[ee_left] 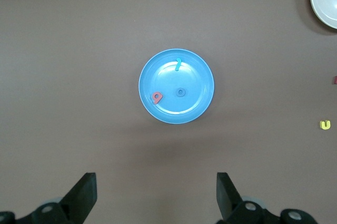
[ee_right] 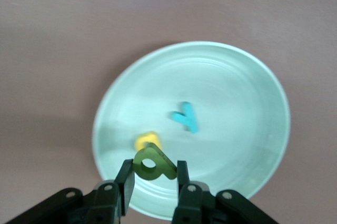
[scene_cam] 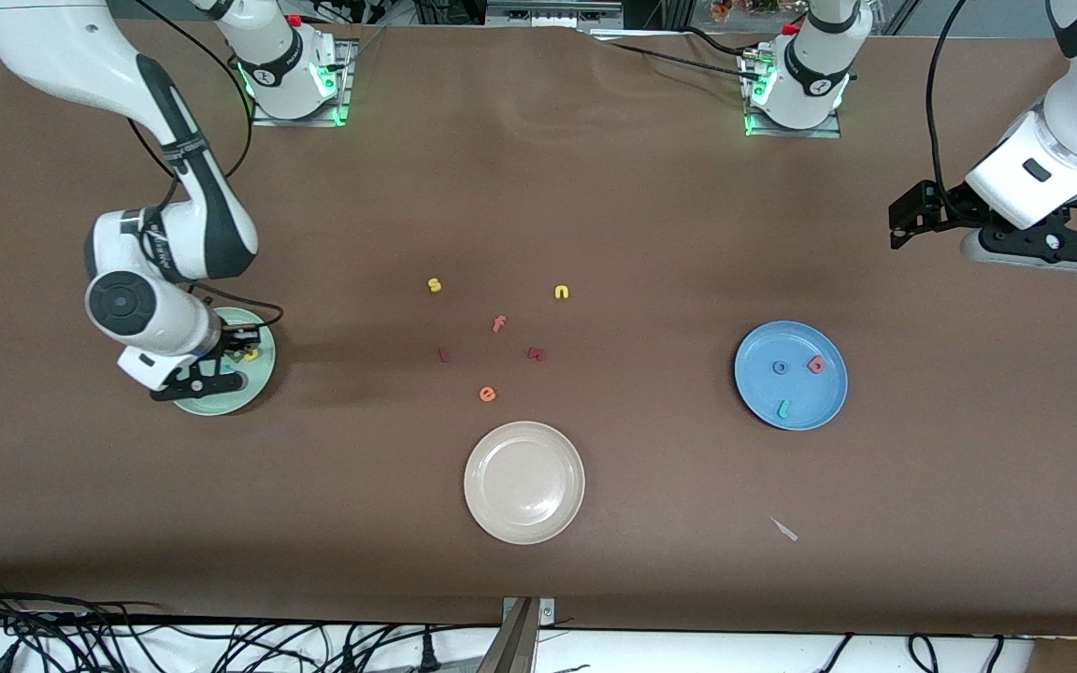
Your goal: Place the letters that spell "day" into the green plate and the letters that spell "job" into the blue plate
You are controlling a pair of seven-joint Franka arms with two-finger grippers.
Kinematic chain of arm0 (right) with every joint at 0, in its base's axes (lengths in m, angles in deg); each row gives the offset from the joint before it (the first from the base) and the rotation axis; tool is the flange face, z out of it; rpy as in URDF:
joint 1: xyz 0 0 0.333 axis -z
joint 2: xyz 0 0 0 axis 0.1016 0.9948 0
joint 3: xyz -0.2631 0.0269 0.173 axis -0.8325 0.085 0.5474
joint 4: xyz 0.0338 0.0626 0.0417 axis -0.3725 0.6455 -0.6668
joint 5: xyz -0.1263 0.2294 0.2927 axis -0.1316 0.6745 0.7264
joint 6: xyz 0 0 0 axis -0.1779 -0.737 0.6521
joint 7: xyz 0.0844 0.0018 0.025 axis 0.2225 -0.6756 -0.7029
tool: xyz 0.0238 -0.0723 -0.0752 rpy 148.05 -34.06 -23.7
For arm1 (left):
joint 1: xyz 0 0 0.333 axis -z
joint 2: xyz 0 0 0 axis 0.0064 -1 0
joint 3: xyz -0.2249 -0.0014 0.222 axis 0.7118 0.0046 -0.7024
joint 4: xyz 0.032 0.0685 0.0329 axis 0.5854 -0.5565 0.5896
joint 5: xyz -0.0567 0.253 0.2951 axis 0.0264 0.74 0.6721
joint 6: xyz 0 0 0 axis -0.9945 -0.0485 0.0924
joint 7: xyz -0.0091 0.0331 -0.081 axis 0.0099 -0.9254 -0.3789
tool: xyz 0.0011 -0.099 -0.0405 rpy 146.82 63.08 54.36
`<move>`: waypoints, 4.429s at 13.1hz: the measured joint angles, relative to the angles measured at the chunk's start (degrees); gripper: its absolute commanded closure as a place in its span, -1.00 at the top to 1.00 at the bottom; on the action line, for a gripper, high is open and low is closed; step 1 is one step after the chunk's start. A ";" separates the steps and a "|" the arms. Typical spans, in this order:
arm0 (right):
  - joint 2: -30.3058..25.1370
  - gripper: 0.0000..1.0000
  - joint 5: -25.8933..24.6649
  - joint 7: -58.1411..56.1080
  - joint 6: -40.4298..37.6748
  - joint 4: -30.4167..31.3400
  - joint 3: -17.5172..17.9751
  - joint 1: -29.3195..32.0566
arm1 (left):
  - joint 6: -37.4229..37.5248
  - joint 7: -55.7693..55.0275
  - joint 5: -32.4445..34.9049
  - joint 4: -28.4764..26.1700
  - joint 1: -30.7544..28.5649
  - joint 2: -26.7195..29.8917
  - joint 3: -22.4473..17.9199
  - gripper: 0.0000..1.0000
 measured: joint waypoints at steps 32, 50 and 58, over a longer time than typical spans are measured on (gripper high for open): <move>-1.02 1.00 4.02 9.11 -20.53 -12.20 3.02 -6.85 | 2.15 0.00 0.97 0.26 0.38 -0.02 2.28 1.00; -10.45 1.00 8.89 5.80 -40.61 -28.03 1.20 -7.24 | 2.16 0.04 0.97 0.38 0.39 -0.20 2.39 1.00; -16.25 1.00 9.15 3.13 -42.38 -24.30 -3.78 -9.00 | 2.18 0.04 0.97 0.41 0.40 -0.27 2.39 1.00</move>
